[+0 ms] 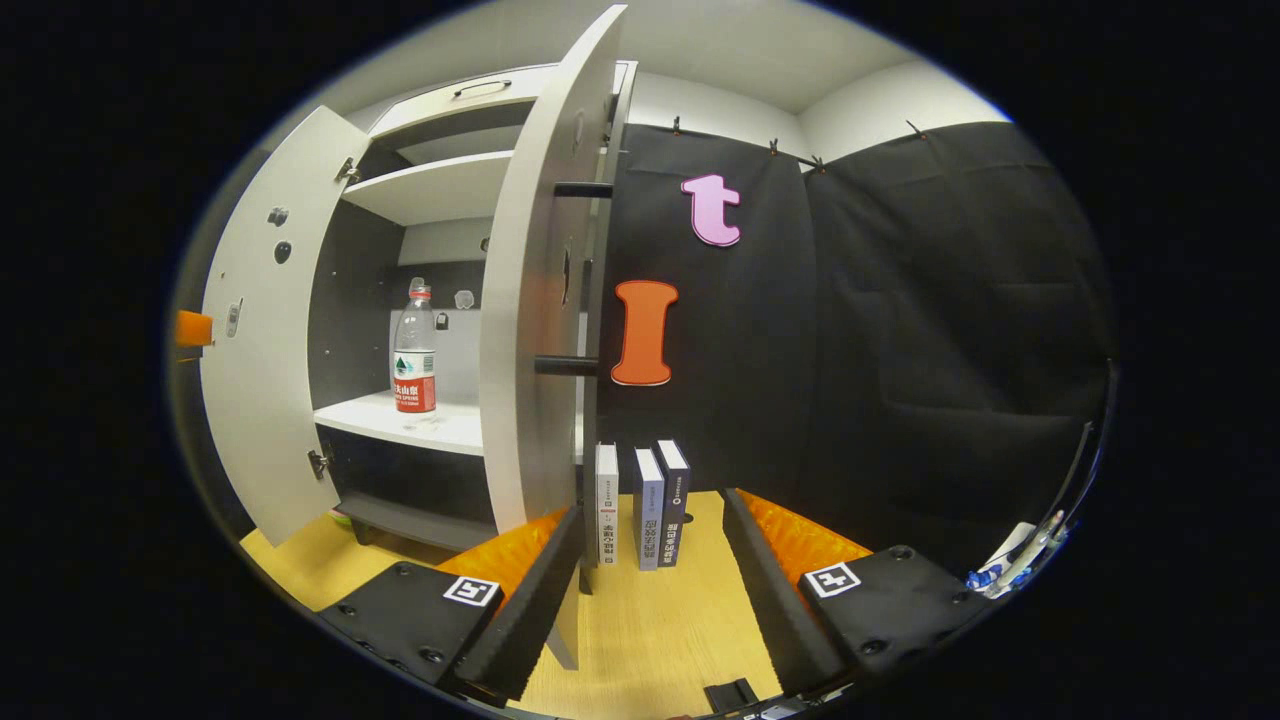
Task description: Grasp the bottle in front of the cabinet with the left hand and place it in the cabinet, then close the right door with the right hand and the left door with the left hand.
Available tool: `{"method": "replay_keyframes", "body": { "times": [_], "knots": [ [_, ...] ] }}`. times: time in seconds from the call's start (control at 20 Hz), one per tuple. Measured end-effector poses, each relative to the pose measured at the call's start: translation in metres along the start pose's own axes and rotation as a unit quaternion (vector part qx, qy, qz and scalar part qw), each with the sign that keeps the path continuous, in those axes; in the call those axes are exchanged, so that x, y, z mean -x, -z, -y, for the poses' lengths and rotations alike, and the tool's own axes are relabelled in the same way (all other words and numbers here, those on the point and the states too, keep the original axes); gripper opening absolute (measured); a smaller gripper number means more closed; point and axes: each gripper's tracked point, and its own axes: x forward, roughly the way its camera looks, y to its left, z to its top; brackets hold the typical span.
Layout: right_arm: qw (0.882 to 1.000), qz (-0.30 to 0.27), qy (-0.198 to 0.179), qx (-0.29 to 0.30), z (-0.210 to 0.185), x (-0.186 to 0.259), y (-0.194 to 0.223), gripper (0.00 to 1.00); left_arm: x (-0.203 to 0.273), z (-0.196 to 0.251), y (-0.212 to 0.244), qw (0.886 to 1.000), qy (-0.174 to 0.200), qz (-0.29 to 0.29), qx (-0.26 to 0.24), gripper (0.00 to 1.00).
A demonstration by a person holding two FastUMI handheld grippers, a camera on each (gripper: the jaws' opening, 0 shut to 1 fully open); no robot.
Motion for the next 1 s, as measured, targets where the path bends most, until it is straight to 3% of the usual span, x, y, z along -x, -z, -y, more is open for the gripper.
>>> {"method": "replay_keyframes", "body": {
  "times": [0.4,1.0],
  "knots": [
    [1.0,0.001,-0.028,0.005,-0.04,0.001,-0.002,0.95,0.021,-0.019,-0.003,1.0,-0.013,0.004,0.015,0.95],
    [0.995,0.009,-0.1,0.01,-0.107,-0.012,-0.008,0.95,0.037,-0.044,-0.006,0.999,-0.039,0.011,0.014,0.95]
  ]
}}
